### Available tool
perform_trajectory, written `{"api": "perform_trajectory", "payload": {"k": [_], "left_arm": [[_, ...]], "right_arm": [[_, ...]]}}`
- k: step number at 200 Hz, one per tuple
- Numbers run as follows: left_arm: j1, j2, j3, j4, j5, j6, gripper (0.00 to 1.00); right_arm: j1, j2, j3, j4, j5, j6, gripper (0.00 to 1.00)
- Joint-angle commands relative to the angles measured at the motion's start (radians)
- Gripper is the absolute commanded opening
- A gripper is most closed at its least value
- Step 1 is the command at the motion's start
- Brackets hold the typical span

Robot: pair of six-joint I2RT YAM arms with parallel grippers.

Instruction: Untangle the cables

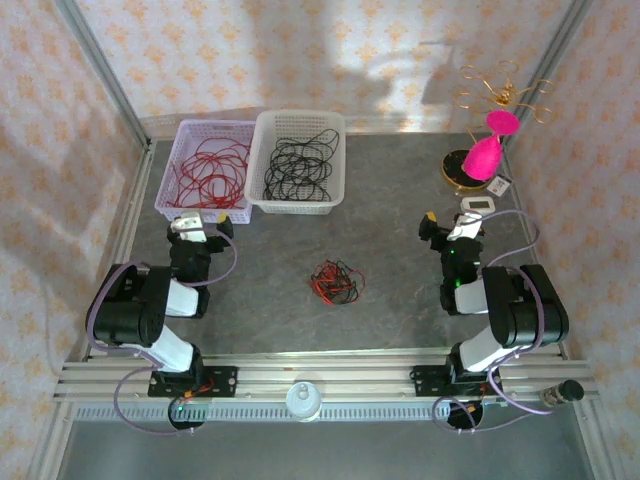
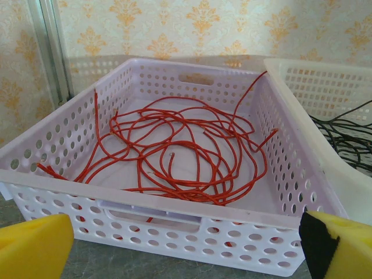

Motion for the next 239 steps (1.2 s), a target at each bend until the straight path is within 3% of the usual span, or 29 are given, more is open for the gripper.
{"api": "perform_trajectory", "payload": {"k": [1,182,207,215,239], "left_arm": [[0.008,-0.029,-0.014,0.006,0.017,0.002,0.99],[0.013,-0.028,-0.014,0.008,0.025,0.001,0.99],[-0.014,-0.101,-0.105,0.129,0.029,0.035,0.93],[-0.03,-0.191,-0.13,0.09,-0.008,0.038,0.93],[-0.065,-0.5,-0.074,-0.342,-0.08,-0.003,0.87]], "right_arm": [[0.002,-0.017,-0.006,0.0,0.007,-0.006,1.0],[-0.003,-0.019,-0.008,0.003,0.001,-0.003,1.0],[0.021,-0.091,-0.031,-0.005,-0.001,-0.036,1.0],[0.034,-0.156,-0.017,-0.088,0.033,-0.028,1.0],[0.041,-0.339,0.088,-0.458,0.076,0.132,0.98]]}}
